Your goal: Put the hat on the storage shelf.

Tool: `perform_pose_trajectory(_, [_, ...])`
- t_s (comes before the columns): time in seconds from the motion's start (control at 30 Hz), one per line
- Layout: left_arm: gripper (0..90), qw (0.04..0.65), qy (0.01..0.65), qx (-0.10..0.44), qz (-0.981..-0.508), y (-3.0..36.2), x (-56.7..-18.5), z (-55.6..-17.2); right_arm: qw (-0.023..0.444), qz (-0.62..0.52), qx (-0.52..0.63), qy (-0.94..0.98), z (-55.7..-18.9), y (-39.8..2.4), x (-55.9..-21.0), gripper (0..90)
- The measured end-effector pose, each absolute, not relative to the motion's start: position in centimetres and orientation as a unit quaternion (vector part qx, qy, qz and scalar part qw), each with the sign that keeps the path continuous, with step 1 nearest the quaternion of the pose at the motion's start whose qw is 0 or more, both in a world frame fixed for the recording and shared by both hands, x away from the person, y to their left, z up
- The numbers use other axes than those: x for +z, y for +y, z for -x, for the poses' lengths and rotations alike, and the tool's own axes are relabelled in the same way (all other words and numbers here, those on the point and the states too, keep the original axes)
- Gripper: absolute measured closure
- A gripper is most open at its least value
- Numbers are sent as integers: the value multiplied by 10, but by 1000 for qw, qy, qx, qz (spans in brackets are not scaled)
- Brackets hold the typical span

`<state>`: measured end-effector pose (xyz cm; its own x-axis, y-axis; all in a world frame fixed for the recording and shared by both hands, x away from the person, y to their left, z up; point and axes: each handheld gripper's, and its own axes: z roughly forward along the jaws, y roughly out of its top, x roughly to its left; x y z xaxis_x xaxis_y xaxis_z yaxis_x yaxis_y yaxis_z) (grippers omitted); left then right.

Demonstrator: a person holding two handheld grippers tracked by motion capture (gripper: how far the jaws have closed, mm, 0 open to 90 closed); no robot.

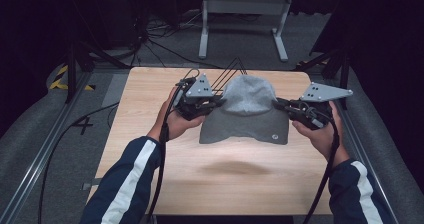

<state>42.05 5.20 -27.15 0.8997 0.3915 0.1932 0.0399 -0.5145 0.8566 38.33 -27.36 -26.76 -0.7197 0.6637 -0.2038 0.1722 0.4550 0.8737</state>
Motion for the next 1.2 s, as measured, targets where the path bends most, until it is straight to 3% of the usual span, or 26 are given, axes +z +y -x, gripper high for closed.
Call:
perform_pose_trajectory(0.63, [859,505,137,221,-823,45,-200,-463,322,-273,462,780,-425,-277,-192,862])
perform_pose_trajectory(1.2, [858,504,173,235,-813,40,-183,-506,341,-287,464,765,-471,-267,-177,863])
